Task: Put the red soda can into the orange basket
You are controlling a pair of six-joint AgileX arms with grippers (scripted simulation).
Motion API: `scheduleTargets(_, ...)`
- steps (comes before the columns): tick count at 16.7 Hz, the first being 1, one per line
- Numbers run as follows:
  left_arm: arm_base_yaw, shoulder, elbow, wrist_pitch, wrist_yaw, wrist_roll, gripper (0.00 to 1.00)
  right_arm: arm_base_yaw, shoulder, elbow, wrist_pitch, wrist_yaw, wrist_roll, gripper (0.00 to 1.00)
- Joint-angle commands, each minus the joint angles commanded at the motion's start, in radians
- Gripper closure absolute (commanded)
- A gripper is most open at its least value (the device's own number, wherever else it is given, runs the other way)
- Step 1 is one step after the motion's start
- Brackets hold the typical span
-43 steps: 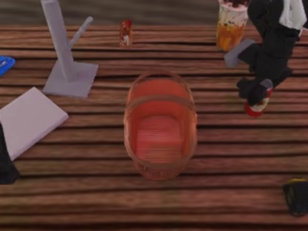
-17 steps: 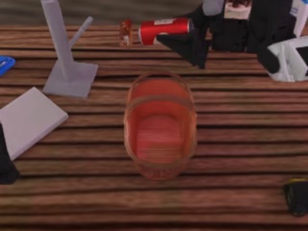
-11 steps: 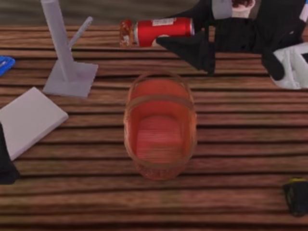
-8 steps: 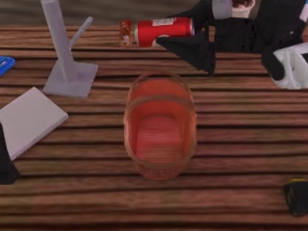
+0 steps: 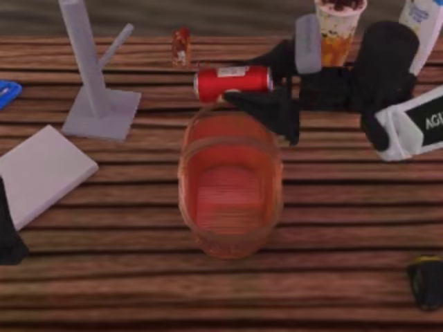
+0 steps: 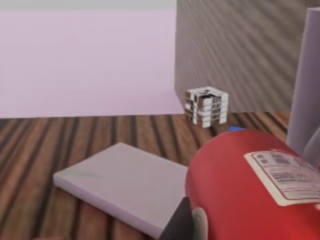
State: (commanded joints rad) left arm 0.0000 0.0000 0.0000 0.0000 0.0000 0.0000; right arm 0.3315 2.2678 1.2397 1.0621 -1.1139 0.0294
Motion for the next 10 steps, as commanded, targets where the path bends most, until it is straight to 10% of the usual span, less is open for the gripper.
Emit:
scheduleTargets(7,0.0,0.0,0.0,0.0,0.0,0.0,0.0,0.004,0.079,-0.024,0.091,0.003,-0.002,1.0)
scheduleTargets(10,0.0,0.0,0.0,0.0,0.0,0.0,0.0,0.004,0.079,-0.024,0.091,0.003,-0.002,0.77)
